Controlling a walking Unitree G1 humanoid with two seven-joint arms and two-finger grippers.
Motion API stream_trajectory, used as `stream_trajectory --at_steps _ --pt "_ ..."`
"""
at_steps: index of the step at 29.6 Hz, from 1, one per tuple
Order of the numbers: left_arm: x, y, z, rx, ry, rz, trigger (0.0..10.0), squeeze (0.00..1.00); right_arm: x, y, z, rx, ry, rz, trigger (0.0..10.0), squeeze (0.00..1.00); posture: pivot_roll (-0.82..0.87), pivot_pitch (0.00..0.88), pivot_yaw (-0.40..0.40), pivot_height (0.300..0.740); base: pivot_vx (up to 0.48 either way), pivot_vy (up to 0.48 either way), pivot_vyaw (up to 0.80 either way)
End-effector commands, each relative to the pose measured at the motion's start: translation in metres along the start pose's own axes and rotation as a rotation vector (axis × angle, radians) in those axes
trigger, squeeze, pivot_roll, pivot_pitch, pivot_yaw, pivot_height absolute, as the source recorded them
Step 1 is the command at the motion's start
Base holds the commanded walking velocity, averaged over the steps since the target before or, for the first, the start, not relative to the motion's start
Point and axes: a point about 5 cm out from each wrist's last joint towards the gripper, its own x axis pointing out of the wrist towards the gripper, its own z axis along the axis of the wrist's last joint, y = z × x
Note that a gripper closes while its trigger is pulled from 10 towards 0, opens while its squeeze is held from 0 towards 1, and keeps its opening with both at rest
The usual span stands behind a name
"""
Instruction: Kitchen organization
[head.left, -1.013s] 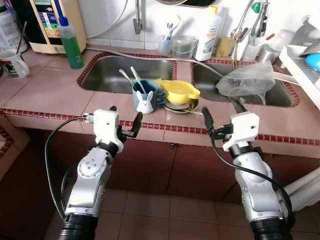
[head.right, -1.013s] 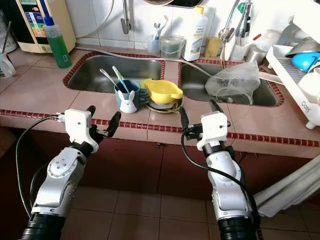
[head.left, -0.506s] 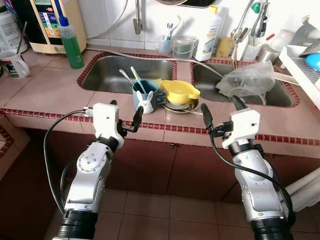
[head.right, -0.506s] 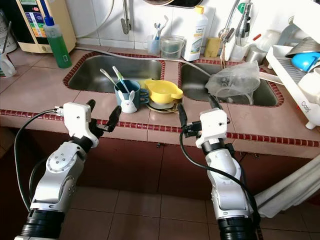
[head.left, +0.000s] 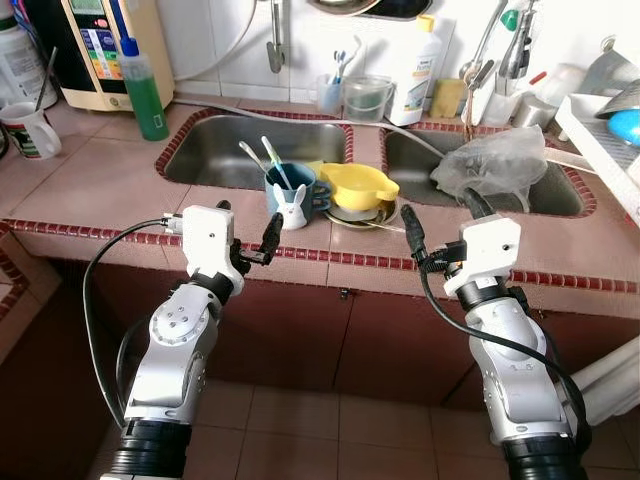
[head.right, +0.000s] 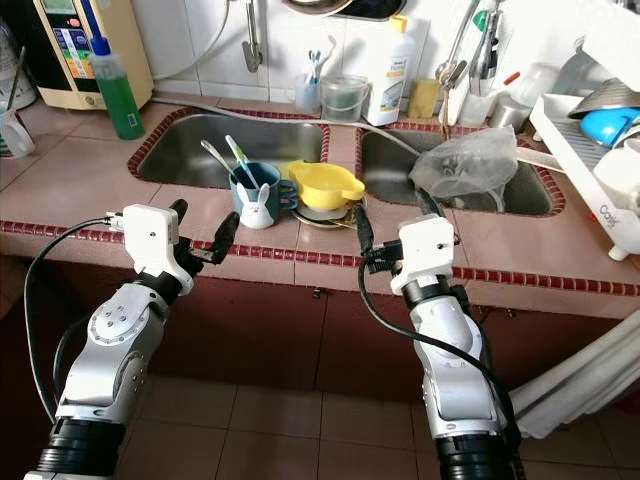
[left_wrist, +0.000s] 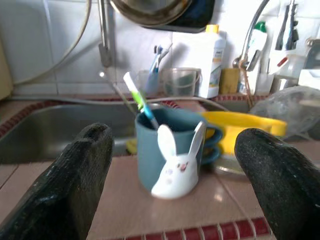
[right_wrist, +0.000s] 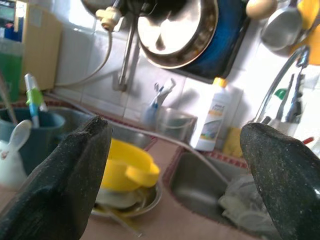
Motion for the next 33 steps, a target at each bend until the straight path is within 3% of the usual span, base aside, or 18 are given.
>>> stream_trajectory --at_steps 1,12,26,33 --pt "0.003 -0.001 0.006 0.012 -0.016 -0.003 10.0 0.0 0.001 0.0 0.004 -0.005 -0.012 0.008 10.0 0.0 -0.11 0.0 0.004 0.711 0.371 0.0 0.0" --pt "0.002 0.0 0.008 0.01 -0.018 -0.001 10.0 0.0 0.0 0.002 0.003 -0.003 -0.007 0.019 10.0 0.0 -0.11 0.0 0.003 0.711 0.366 0.0 0.0" --pt "0.004 0.002 0.009 -0.037 0.011 0.059 10.0 0.0 -0.002 0.001 0.004 -0.005 -0.003 0.023 10.0 0.0 -0.11 0.0 0.002 0.711 0.0 0.0 0.0" --pt "0.015 -0.005 0.002 -0.075 0.079 0.058 10.0 0.0 0.0 0.001 0.006 -0.001 -0.008 0.022 10.0 0.0 -0.11 0.013 0.003 0.711 0.0 0.0 0.0"
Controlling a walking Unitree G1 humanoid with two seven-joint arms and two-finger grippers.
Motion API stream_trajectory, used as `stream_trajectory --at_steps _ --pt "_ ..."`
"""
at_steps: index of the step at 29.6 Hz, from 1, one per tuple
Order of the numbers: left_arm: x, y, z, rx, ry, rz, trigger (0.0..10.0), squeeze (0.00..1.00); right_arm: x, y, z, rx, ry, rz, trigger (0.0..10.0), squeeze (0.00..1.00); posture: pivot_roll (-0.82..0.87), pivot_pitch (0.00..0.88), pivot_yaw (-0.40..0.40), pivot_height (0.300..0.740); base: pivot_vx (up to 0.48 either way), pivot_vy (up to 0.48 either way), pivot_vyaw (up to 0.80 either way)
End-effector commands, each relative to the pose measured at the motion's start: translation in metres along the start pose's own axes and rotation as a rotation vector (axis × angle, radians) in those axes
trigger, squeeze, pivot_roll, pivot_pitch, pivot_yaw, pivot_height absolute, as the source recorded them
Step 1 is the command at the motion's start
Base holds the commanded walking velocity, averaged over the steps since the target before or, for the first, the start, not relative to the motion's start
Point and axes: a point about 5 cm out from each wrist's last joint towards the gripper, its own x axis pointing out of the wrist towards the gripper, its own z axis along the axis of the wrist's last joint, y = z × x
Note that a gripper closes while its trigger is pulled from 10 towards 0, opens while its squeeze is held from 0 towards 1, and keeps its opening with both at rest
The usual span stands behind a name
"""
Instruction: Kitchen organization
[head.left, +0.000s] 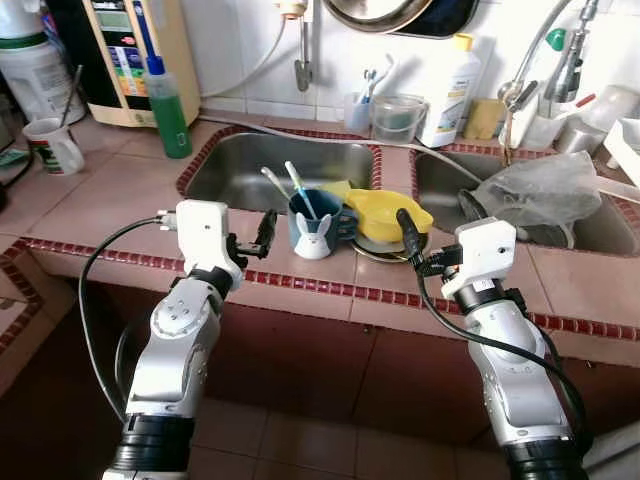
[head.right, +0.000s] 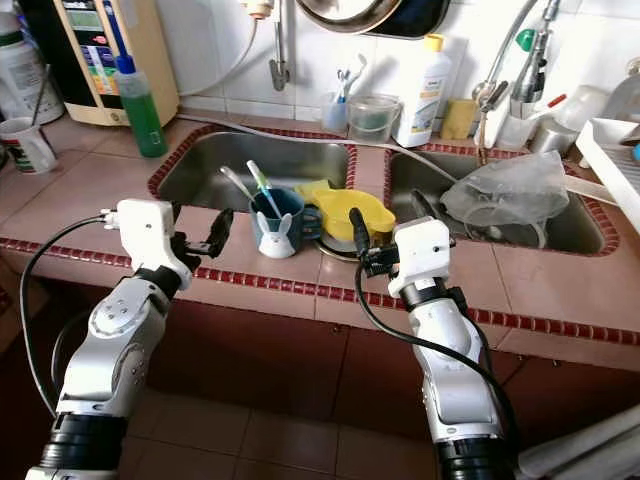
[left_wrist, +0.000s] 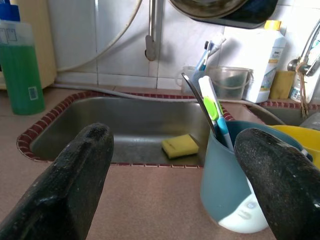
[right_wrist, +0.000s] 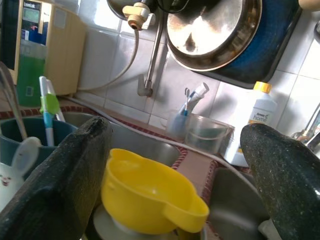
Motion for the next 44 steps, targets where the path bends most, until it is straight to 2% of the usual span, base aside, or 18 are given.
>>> stream_trajectory --at_steps 1,6,10,13,20,34,38,39,41,42,44 --pt "0.007 -0.006 -0.005 -0.016 0.04 -0.012 10.0 0.0 0.002 -0.001 0.008 -0.002 -0.027 0.002 10.0 0.0 -0.11 0.014 0.003 0.711 0.0 0.0 0.0" --pt "0.017 -0.018 -0.006 -0.038 0.06 -0.049 10.0 0.0 0.0 0.005 0.008 -0.009 -0.02 0.043 10.0 0.0 -0.12 0.025 0.009 0.711 0.0 0.0 0.0" --pt "0.026 -0.025 -0.006 -0.07 0.08 -0.071 10.0 0.0 -0.012 0.018 0.007 -0.021 -0.003 0.138 10.0 0.0 -0.14 0.041 0.018 0.711 0.0 0.0 0.0" --pt "0.029 -0.026 -0.005 -0.058 0.082 -0.072 10.0 0.0 -0.016 0.021 0.007 -0.018 0.005 0.165 10.0 0.0 -0.15 0.047 0.019 0.711 0.0 0.0 0.0" --pt "0.037 -0.026 0.001 -0.096 0.077 -0.073 10.0 0.0 -0.033 0.028 0.007 -0.027 0.043 0.245 10.0 0.0 -0.16 0.06 0.023 0.711 0.0 0.0 0.0" --pt "0.056 -0.036 0.018 -0.21 0.041 -0.098 10.0 0.0 -0.037 0.034 0.011 -0.028 0.051 0.276 10.0 0.0 -0.17 0.07 0.024 0.711 0.0 0.0 0.0" --pt "0.06 -0.038 0.024 -0.275 0.031 -0.108 10.0 0.0 -0.037 0.035 0.011 -0.034 0.055 0.271 10.0 0.0 -0.17 0.07 0.03 0.711 0.0 0.0 0.0" --pt "0.061 -0.038 0.025 -0.279 0.03 -0.117 4.3 0.0 -0.037 0.035 0.011 -0.034 0.056 0.27 10.0 0.0 -0.17 0.069 0.031 0.711 0.0 0.0 0.0" --pt "0.062 -0.039 0.027 -0.283 0.031 -0.127 4.3 0.0 -0.037 0.035 0.011 -0.035 0.058 0.268 10.0 0.0 -0.17 0.069 0.031 0.711 0.0 0.0 0.0" --pt "0.062 -0.039 0.028 -0.292 0.024 -0.135 0.0 0.0 -0.037 0.035 0.011 -0.035 0.058 0.268 10.0 0.0 -0.17 0.068 0.034 0.711 0.0 0.0 0.0" --pt "0.062 -0.038 0.03 -0.297 0.017 -0.148 0.0 0.0 -0.037 0.036 0.01 -0.036 0.06 0.265 10.0 0.0 -0.17 0.067 0.037 0.711 0.0 0.0 0.0"
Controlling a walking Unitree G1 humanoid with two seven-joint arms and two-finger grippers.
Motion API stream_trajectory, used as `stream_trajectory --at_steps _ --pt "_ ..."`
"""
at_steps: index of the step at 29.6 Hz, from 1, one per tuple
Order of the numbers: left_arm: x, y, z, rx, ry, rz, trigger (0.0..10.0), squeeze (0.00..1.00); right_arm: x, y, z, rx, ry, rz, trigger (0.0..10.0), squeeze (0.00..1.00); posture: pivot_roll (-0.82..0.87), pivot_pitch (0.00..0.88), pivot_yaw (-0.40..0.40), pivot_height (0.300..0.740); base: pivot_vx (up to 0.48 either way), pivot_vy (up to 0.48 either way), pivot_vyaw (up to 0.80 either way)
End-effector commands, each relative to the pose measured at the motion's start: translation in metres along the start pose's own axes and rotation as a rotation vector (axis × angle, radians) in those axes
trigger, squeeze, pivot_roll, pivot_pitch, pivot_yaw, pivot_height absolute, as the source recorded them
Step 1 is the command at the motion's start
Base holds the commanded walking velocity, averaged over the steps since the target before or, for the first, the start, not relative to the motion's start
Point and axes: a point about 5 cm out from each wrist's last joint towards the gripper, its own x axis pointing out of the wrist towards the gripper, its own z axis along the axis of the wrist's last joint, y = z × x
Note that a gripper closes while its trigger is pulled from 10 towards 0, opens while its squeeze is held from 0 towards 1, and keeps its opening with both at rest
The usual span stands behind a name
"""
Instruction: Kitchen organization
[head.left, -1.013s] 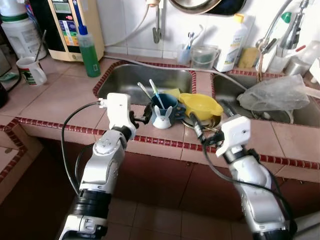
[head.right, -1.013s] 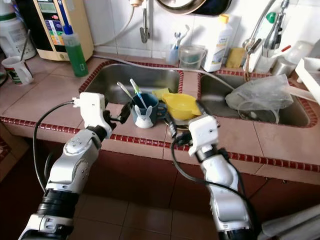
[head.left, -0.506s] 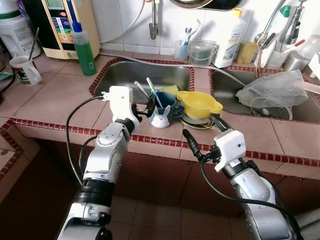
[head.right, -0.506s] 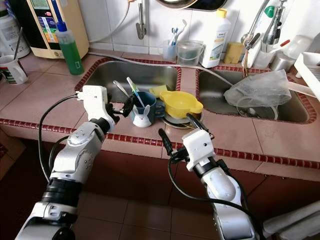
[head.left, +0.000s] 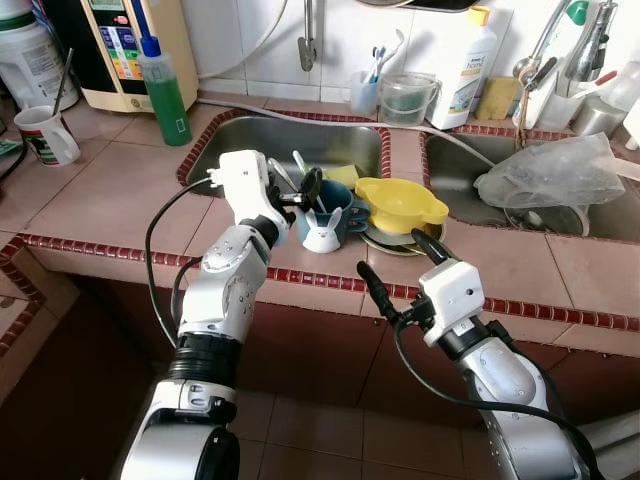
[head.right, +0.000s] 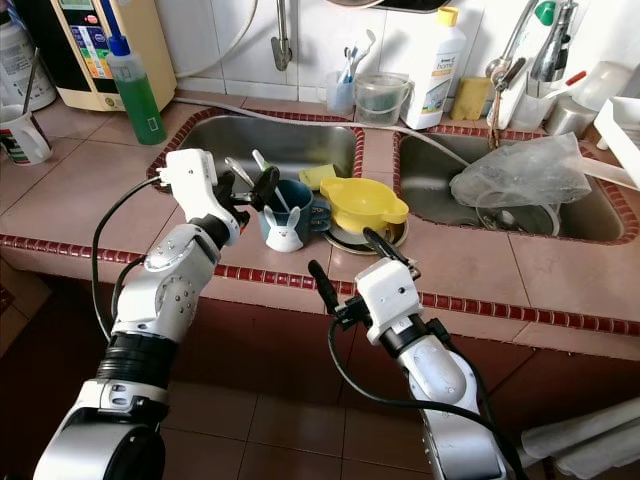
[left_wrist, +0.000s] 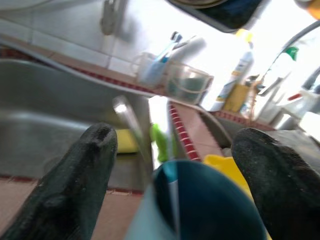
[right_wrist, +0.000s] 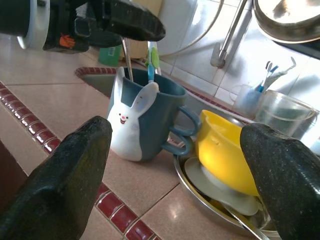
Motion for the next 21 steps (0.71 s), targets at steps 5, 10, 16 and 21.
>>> stream_trajectory --at_steps 5,10,16,21 --pt "0.0015 0.0001 0.0067 0.001 -0.011 -0.024 0.0 0.0 -0.0001 0.0008 0.0024 -0.006 -0.003 -0.013 10.0 0.0 -0.17 0.061 0.04 0.711 0.0 0.0 0.0" --pt "0.0015 0.0007 0.0079 0.009 -0.011 -0.029 0.0 0.0 0.0014 0.0005 0.0029 -0.012 -0.006 -0.014 10.0 0.0 -0.16 0.052 0.04 0.711 0.0 0.0 0.0" --pt "0.001 -0.003 0.008 0.028 -0.01 -0.055 0.0 0.0 0.0036 0.0009 0.0013 -0.012 -0.006 -0.018 10.0 0.0 -0.16 0.042 0.039 0.711 0.0 0.0 0.0" --pt "0.0 -0.0079 0.005 0.025 0.002 -0.08 0.0 0.0 0.0063 0.0047 0.0016 -0.006 -0.012 -0.014 10.0 0.0 -0.16 0.033 0.038 0.711 0.0 0.0 0.0"
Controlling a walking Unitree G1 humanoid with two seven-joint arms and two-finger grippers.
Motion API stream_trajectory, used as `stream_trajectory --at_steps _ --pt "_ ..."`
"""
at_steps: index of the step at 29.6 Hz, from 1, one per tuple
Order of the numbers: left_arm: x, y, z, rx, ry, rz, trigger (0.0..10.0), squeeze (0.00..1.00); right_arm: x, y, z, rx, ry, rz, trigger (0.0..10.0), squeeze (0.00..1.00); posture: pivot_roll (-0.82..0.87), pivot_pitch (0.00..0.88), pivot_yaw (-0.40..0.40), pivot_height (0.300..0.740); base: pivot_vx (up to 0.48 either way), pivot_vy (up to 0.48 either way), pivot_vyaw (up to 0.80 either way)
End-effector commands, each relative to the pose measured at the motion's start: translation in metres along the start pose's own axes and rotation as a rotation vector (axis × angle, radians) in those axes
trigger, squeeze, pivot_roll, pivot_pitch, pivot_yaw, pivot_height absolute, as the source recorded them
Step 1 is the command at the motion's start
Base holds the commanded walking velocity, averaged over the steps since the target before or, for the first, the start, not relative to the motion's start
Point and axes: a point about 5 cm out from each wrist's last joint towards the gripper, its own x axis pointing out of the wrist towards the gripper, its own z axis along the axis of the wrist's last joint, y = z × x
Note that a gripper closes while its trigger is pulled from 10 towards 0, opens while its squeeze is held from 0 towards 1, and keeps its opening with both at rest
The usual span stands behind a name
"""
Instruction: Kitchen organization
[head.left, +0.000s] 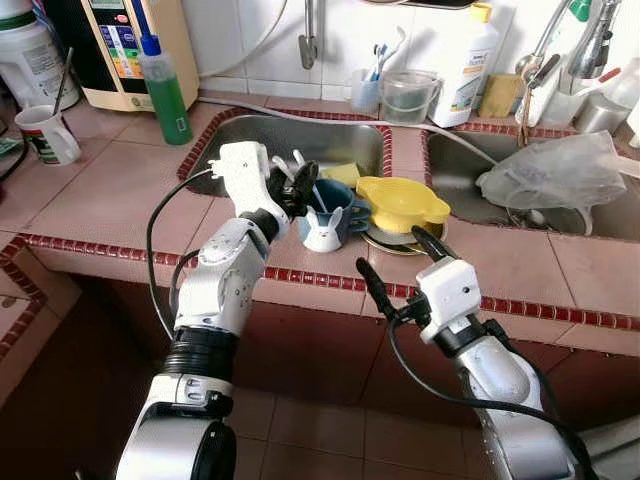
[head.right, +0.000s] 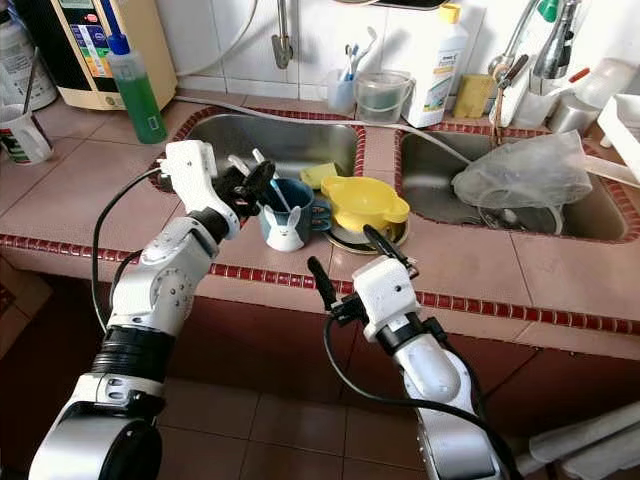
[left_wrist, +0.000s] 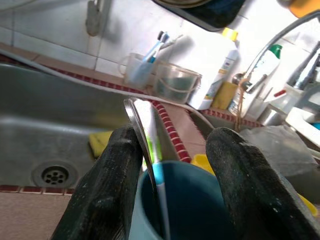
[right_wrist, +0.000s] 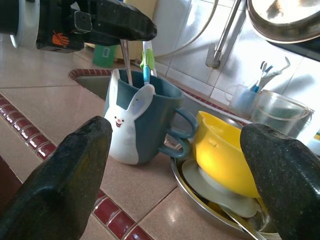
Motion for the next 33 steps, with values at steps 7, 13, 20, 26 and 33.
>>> stream_trajectory --at_steps 7,13,20,26,33 --pt "-0.0001 -0.0043 0.0034 0.017 0.003 -0.029 0.0 0.0 0.0029 0.0017 0.0012 -0.011 -0.011 0.013 10.0 0.0 -0.16 0.025 0.04 0.711 0.0 0.0 0.0" --pt "0.0004 -0.0052 0.0051 0.015 0.0 -0.035 0.0 0.0 0.0036 0.0012 0.0011 -0.015 -0.013 0.012 10.0 0.0 -0.16 0.017 0.041 0.711 0.0 0.0 0.0" --pt "0.001 -0.0084 0.0047 0.001 0.004 -0.046 0.0 0.0 0.0046 0.0018 0.0013 -0.017 -0.015 0.012 10.0 0.0 -0.16 0.014 0.041 0.711 0.0 0.0 0.0" --pt "0.0011 -0.0094 0.0042 -0.005 0.004 -0.052 0.0 0.0 0.0049 0.0016 0.0009 -0.021 -0.015 0.012 10.0 0.0 -0.16 0.012 0.042 0.711 0.0 0.0 0.0" --pt "0.0012 -0.0099 0.006 -0.004 0.001 -0.058 0.0 0.0 0.0051 0.0026 0.0025 -0.017 -0.021 0.01 10.0 0.0 -0.16 0.01 0.045 0.711 0.0 0.0 0.0"
